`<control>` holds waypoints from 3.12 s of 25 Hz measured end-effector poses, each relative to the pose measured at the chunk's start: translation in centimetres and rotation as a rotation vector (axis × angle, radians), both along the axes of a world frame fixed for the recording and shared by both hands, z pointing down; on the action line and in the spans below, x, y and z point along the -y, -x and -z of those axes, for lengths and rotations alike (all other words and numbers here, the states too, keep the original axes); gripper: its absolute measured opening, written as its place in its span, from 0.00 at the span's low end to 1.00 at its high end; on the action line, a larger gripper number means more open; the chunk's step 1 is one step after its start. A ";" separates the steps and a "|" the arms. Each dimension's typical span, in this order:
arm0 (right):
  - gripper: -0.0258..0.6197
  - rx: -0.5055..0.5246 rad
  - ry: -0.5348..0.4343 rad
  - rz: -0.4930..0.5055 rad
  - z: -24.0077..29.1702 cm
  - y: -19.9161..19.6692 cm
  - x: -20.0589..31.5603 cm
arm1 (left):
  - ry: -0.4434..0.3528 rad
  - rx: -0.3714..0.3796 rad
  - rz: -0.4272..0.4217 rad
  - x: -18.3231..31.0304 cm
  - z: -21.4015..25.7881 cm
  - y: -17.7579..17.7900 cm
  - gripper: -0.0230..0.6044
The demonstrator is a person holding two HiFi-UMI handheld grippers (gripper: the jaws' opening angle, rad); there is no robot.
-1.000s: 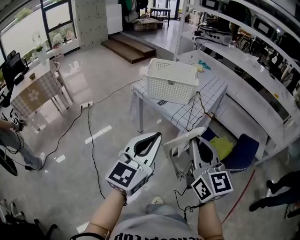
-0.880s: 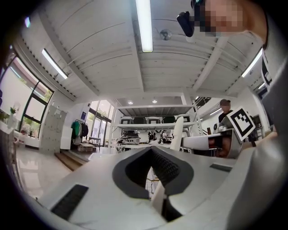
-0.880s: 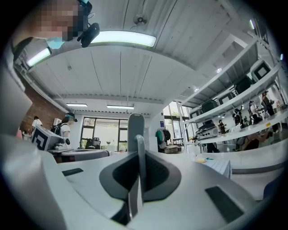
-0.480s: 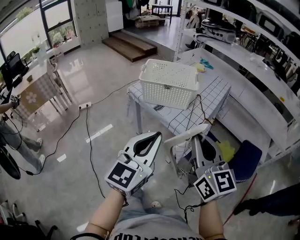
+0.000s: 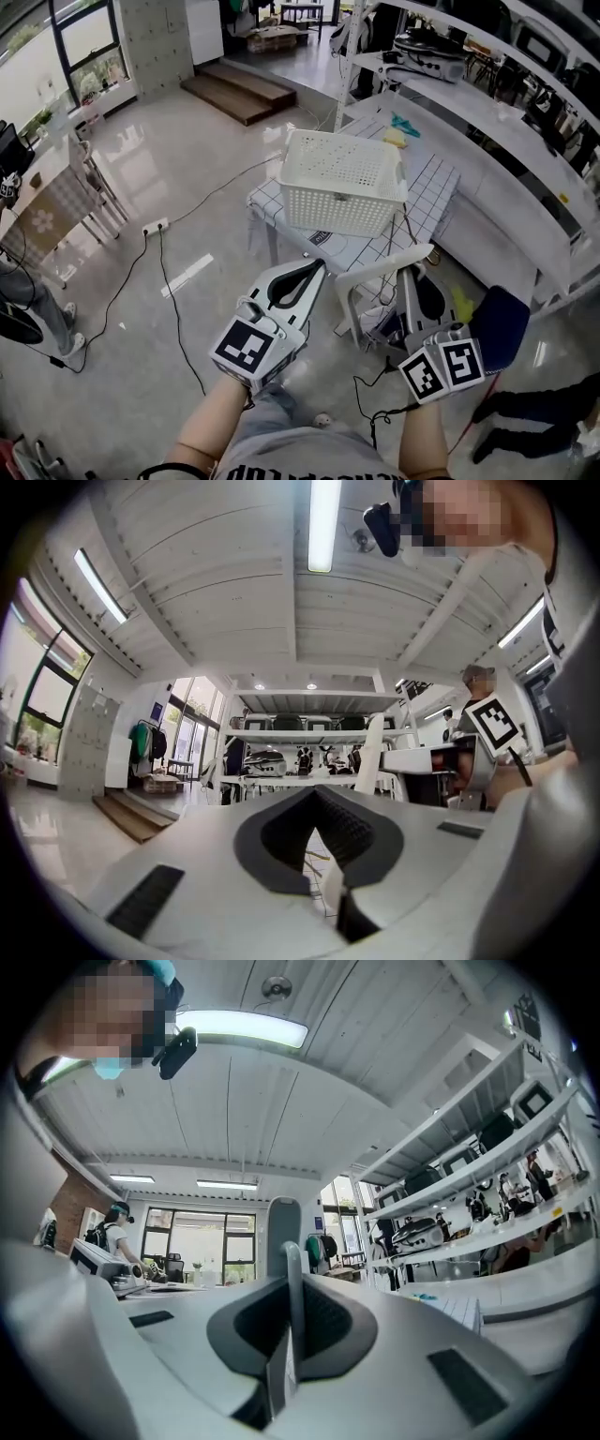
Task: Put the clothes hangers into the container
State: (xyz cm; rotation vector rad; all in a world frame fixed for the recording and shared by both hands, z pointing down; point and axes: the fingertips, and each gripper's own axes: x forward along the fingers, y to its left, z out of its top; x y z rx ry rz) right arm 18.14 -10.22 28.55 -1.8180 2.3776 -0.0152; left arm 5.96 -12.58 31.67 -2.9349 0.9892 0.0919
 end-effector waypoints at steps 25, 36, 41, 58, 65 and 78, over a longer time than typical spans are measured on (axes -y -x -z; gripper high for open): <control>0.05 -0.033 -0.059 -0.181 8.6 2.6 9.2 | -0.019 -0.024 -0.214 9.9 -0.3 5.8 0.05; 0.05 -0.039 -0.084 -0.141 13.6 2.4 13.3 | 0.021 -0.035 -0.211 11.7 -0.1 6.2 0.05; 0.05 -0.067 -0.110 -0.116 15.8 2.1 15.6 | 0.033 -0.047 -0.203 13.3 -0.1 5.4 0.05; 0.05 -0.116 -0.174 -0.024 21.6 -1.9 25.2 | 0.013 -0.057 -0.131 19.9 1.8 0.3 0.05; 0.05 -0.104 -0.183 0.033 20.6 -3.0 29.1 | -0.038 -0.060 -0.068 22.8 2.5 -0.9 0.05; 0.05 -0.098 -0.148 0.129 14.2 -3.8 34.2 | 0.036 -0.016 0.022 25.2 1.4 -2.8 0.05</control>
